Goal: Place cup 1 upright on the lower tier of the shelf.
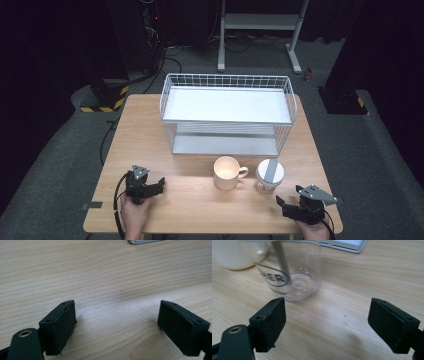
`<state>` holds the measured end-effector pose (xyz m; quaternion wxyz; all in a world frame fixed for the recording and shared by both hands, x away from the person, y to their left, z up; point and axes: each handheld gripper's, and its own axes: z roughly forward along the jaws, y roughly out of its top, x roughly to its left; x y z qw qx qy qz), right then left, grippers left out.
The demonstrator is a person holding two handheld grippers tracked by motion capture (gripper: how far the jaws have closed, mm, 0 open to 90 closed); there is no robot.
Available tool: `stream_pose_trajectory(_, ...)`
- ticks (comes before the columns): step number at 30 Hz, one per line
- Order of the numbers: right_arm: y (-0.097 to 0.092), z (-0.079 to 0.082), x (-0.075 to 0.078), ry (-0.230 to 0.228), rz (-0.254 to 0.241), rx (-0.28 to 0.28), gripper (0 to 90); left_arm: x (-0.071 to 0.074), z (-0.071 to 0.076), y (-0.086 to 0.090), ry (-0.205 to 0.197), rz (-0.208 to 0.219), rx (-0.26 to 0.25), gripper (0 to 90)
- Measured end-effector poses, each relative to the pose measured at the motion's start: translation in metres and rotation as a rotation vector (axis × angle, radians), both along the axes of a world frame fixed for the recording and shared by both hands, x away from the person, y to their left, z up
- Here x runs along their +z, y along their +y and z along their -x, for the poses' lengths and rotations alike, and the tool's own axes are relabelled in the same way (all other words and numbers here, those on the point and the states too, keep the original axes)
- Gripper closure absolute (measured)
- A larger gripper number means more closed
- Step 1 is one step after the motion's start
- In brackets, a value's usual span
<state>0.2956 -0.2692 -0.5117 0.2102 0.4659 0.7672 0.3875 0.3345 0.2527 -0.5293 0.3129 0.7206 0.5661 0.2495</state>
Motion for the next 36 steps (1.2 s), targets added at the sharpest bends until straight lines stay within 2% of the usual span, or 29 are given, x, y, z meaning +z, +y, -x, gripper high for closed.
stream_pose_trajectory(7, 0.011, 0.0, -0.001, -0.006, 0.006, 0.032, 13.7, 0.0, 0.0, 0.0, 0.0, 0.0, 0.0, 15.6)
stream_pose_trajectory(8, 0.014, 0.0, 0.001, -0.017, 0.003, 0.039, 13.5, 0.0, 0.0, 0.0, 0.001, 0.0, 0.0, 15.6)
stream_pose_trajectory(20, 0.027, -0.006, 0.007, -0.03, -0.022, 0.061, 13.0, 0.0, 0.0, 0.0, -0.001, 0.001, 0.001, 15.9)
stream_pose_trajectory(27, 0.039, -0.017, 0.011, -0.047, -0.024, 0.076, 12.8, 0.0, 0.0, 0.0, -0.001, 0.002, 0.002, 16.0)
stream_pose_trajectory(36, 0.049, -0.03, 0.015, -0.059, -0.029, 0.065, 13.0, 0.0, 0.0, 0.0, -0.001, 0.002, 0.002, 16.0)
